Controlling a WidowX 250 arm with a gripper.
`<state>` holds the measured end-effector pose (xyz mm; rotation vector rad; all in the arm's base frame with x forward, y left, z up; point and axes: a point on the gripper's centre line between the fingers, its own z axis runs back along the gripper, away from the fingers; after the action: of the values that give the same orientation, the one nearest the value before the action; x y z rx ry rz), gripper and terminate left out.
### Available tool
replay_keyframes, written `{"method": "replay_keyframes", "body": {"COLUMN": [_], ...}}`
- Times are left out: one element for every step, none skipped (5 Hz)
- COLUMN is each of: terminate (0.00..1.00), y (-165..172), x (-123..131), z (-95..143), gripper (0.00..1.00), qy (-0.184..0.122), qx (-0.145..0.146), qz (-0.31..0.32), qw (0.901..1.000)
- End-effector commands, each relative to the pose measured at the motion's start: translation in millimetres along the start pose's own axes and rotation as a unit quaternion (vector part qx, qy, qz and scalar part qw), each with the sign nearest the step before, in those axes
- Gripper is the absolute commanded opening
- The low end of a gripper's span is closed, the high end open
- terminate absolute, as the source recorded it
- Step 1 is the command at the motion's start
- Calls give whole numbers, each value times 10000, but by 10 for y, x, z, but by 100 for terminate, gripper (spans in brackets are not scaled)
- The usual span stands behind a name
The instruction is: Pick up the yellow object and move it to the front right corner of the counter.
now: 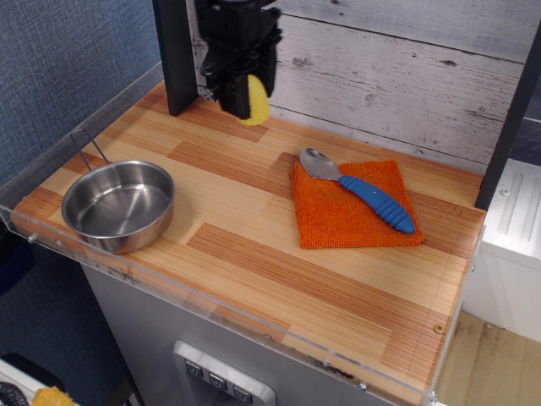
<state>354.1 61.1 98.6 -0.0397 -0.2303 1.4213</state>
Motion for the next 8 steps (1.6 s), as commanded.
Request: {"method": "replay_keyframes", "body": {"terminate": [0, 0, 0, 0, 0, 0, 0, 0], "y": [249, 382, 548, 703, 859, 890, 843, 800], "x": [-526, -756, -936, -1125, -1252, -1353, -1468, -1550], "z": [415, 450, 429, 383, 279, 132, -22, -167], "gripper": [0, 0, 0, 0, 0, 0, 0, 0], "qy": [44, 138, 201, 267, 304, 358, 392, 330], "qx": [-504, -555, -490, -435, -362, -308, -326, -303], "qz": [-1441, -2037, -2537, -3063, -3437, -3688, -3780, -3929], "qw": [9883, 9774, 9658, 9506, 9379, 9283, 9244, 9185]}}
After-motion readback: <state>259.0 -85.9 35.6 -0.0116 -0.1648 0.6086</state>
